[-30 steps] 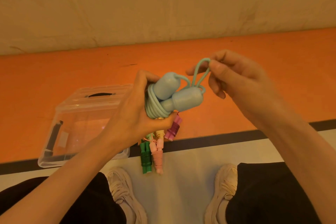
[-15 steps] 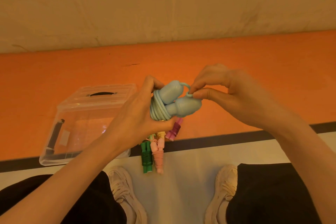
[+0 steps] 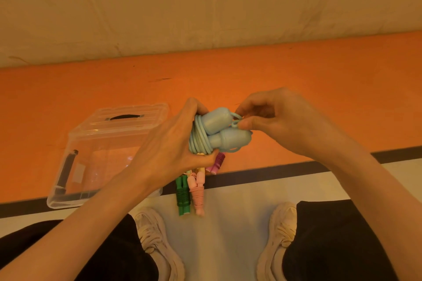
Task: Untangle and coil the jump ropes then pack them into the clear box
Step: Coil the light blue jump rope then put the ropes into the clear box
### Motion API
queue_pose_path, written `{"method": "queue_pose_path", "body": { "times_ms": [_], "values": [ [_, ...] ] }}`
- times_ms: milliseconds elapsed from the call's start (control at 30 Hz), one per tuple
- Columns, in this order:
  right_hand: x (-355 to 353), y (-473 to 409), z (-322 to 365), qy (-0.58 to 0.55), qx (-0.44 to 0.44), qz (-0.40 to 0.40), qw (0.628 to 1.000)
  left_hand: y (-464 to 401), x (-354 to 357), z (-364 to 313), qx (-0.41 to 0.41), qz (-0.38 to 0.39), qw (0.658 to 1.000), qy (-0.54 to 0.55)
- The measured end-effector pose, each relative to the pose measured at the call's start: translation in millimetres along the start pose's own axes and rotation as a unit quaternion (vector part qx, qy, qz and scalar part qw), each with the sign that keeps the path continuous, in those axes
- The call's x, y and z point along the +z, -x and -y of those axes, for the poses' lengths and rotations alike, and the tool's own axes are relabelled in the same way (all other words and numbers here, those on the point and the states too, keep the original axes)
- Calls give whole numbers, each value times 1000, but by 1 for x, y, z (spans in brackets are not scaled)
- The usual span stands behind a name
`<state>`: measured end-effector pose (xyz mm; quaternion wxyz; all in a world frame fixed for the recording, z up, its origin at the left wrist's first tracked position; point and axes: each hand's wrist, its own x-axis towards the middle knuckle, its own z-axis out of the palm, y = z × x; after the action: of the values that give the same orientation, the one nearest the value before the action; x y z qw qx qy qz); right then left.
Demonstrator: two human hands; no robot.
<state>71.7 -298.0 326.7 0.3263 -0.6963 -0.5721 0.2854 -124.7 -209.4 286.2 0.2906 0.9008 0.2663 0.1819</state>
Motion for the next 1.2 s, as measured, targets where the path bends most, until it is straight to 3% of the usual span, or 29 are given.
{"method": "queue_pose_path", "body": {
  "times_ms": [200, 300, 367, 533, 700, 767, 867, 1000, 1200],
  "values": [
    [17, -4, -1, 162, 1, -68, 984, 0, 2, -5, 8, 8, 999, -33],
    [7, -5, -2, 33, 43, 56, 997, 3, 1, -3, 16, 20, 999, -26],
    [-3, -3, -5, -83, 82, 153, 981, 6, 0, -4, 20, 38, 999, 0],
    [-12, -3, -14, -288, 150, 193, 926, 4, -5, -3, 44, 51, 997, -47],
    [-15, -7, -16, -270, 175, 246, 914, 4, -7, -3, 71, 69, 990, -99],
    [-14, -7, -16, -213, 156, 253, 931, 4, -8, -3, 100, 75, 981, -151],
    [-5, -8, -17, -87, 120, 188, 971, 4, -8, -3, 104, 84, 976, -174],
    [8, -16, -19, -165, 97, 69, 979, 0, -5, -4, 49, 102, 988, -102],
    [7, -22, -15, -259, 60, -63, 962, -9, -7, -3, 17, 88, 996, 15]
  ]
}}
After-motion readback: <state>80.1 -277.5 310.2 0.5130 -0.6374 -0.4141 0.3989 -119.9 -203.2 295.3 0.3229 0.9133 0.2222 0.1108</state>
